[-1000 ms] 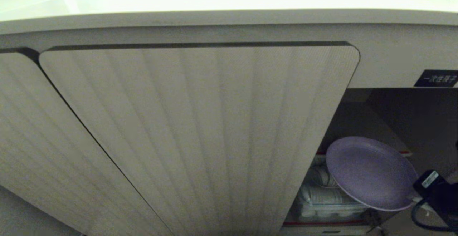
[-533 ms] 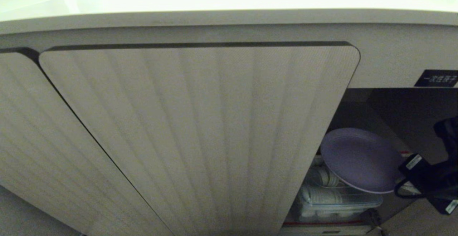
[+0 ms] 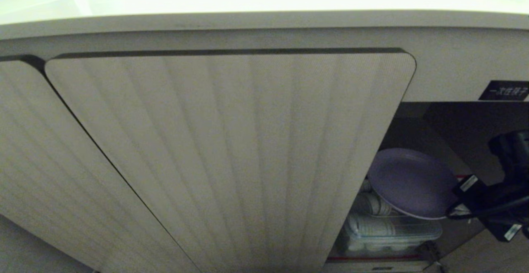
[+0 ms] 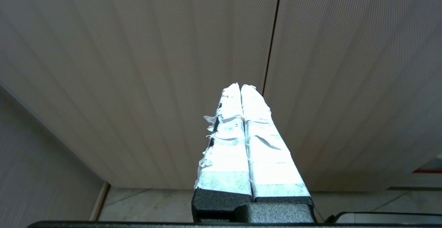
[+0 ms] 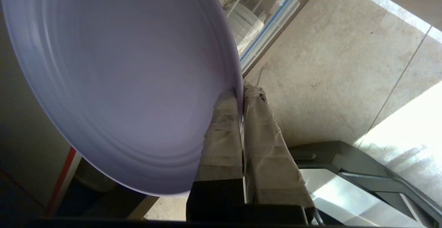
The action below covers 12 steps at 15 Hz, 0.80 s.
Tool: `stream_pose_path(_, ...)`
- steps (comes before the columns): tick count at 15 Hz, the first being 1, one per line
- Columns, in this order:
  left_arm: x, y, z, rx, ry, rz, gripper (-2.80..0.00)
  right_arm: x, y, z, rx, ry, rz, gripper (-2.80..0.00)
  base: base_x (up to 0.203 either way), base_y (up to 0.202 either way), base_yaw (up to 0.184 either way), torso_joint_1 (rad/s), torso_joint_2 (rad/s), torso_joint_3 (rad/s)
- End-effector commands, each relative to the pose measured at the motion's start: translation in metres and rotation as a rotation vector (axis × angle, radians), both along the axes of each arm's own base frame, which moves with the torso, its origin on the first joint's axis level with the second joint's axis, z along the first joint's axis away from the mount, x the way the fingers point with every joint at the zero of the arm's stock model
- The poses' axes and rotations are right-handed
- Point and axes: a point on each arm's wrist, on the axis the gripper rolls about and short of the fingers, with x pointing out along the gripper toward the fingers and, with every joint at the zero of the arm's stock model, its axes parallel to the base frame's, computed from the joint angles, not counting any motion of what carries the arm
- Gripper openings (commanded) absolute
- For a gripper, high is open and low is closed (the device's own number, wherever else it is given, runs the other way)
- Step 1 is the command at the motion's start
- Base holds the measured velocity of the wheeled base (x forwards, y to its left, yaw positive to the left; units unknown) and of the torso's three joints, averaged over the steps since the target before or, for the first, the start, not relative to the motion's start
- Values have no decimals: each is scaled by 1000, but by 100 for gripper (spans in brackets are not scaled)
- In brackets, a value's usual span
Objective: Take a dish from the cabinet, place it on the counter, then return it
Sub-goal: Put it back into the cabinet
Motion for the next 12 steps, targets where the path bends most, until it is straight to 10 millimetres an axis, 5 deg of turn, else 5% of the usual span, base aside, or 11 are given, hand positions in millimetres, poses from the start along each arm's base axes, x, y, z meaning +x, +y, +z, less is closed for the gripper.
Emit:
stream_pose_path(1,0,0,0,0,0,0,-280,5,0,-4,9,14,-14,-280,0,0,0,0,0,0)
stream_pose_path(12,0,0,0,0,0,0,-280,21,0,-6,15,-73,-24,-280,0,0,0,0,0,0)
